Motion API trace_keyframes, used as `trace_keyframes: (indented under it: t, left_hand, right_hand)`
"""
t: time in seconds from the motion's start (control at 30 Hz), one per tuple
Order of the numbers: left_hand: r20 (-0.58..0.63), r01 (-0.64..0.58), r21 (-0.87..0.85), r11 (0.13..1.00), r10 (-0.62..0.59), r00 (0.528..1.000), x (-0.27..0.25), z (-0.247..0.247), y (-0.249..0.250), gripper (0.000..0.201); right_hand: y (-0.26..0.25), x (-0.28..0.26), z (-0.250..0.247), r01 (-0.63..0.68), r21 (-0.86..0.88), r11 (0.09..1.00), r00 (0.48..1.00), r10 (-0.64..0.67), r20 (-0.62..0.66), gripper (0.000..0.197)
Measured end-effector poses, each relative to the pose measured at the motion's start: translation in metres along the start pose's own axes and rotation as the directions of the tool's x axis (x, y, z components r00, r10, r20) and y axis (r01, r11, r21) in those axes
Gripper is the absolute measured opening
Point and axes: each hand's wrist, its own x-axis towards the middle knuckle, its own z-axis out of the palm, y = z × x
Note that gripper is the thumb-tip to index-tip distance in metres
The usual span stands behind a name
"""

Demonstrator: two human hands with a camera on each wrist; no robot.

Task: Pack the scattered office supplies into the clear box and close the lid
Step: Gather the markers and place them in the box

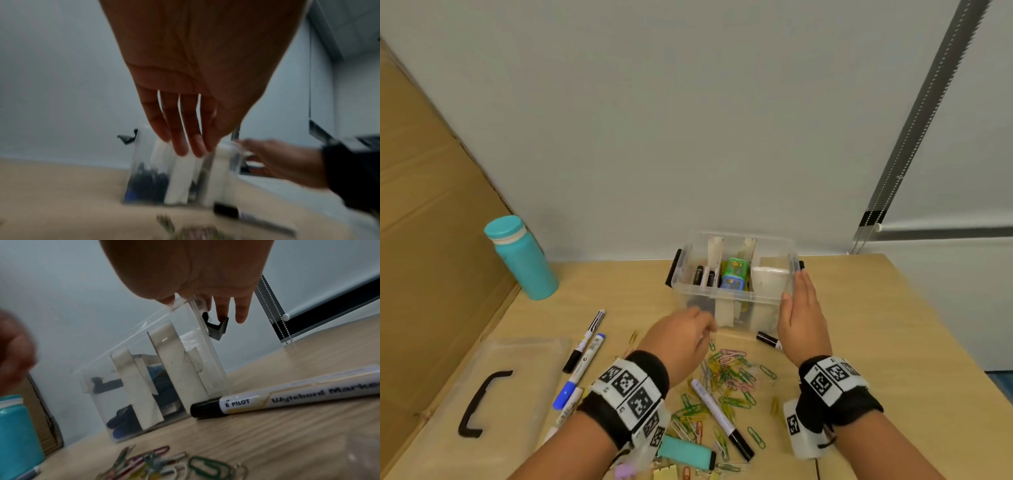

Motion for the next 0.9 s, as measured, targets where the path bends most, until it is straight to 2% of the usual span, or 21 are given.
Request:
trace_keyframes:
  t: [0.07,0.13,0.23,0.3,0.33,0.4,0.43,0.47,0.53,0.6,0.67,0.73,0.83,0.9]
  left_hand:
    - [0.206,-0.030,0.021,0.999,0.025,0.978,-0.014,0.019,0.003,0.025]
    - [0.349,-0.039,0.095,0.995,0.004,0.937,-0.021,0.038,0.004,0.029]
    - [0.399,0.019,0.137,0.990,-0.073,0.914,-0.022,0.061,0.001,0.036]
    - [0.398,0.042,0.138,0.990,-0.094,0.912,-0.021,0.070,0.001,0.038]
    - [0.407,0.036,0.144,0.989,-0.092,0.909,-0.020,0.073,0.002,0.038]
    - [0.428,0.007,0.171,0.985,-0.080,0.900,-0.018,0.076,0.005,0.036]
    - [0.435,-0.009,0.187,0.982,-0.075,0.897,-0.017,0.078,0.006,0.032]
    - [0.439,-0.018,0.202,0.979,-0.074,0.895,-0.016,0.079,0.008,0.029]
    - [0.449,-0.023,0.221,0.975,-0.080,0.890,-0.015,0.081,0.010,0.024]
    - [0.458,-0.024,0.225,0.974,-0.084,0.885,-0.016,0.082,0.011,0.021]
    - [0.454,-0.034,0.212,0.977,-0.067,0.889,-0.017,0.082,0.011,0.019]
    - [0.445,-0.051,0.200,0.978,-0.044,0.895,-0.018,0.080,0.011,0.019]
    - [0.411,-0.061,0.154,0.986,-0.008,0.912,-0.022,0.067,0.012,0.020]
    - [0.334,-0.045,0.076,0.996,0.017,0.942,-0.027,0.053,0.010,0.018]
  right_hand:
    - [0.003,0.000,-0.007,-0.014,0.031,0.999,0.998,0.012,0.056,0.056]
    - [0.005,-0.007,-0.020,-0.047,0.027,0.999,0.996,0.045,0.073,0.059]
    - [0.010,-0.032,-0.048,-0.121,-0.092,0.988,0.992,0.122,0.015,0.054]
    - [0.019,-0.050,-0.064,-0.131,-0.232,0.964,0.983,0.158,0.099,0.040]
    - [0.024,-0.058,-0.070,-0.137,-0.298,0.945,0.956,0.205,0.208,0.035]
    - [0.031,-0.073,-0.076,-0.159,-0.394,0.905,0.829,0.339,0.445,0.035]
    - [0.033,-0.080,-0.077,-0.161,-0.428,0.889,0.760,0.389,0.521,0.038]
    - [0.034,-0.086,-0.076,-0.147,-0.462,0.875,0.715,0.416,0.562,0.037]
    - [0.035,-0.096,-0.071,-0.097,-0.500,0.861,0.689,0.421,0.590,0.025]
    - [0.034,-0.100,-0.067,-0.089,-0.483,0.871,0.687,0.405,0.603,0.014]
    - [0.029,-0.097,-0.067,-0.121,-0.432,0.894,0.693,0.388,0.608,0.014]
    - [0.022,-0.089,-0.069,-0.165,-0.354,0.920,0.756,0.349,0.554,0.012]
    - [0.015,-0.071,-0.067,-0.124,-0.337,0.933,0.867,0.267,0.420,0.009]
    - [0.015,-0.059,-0.062,-0.108,-0.370,0.923,0.894,0.253,0.370,0.011]
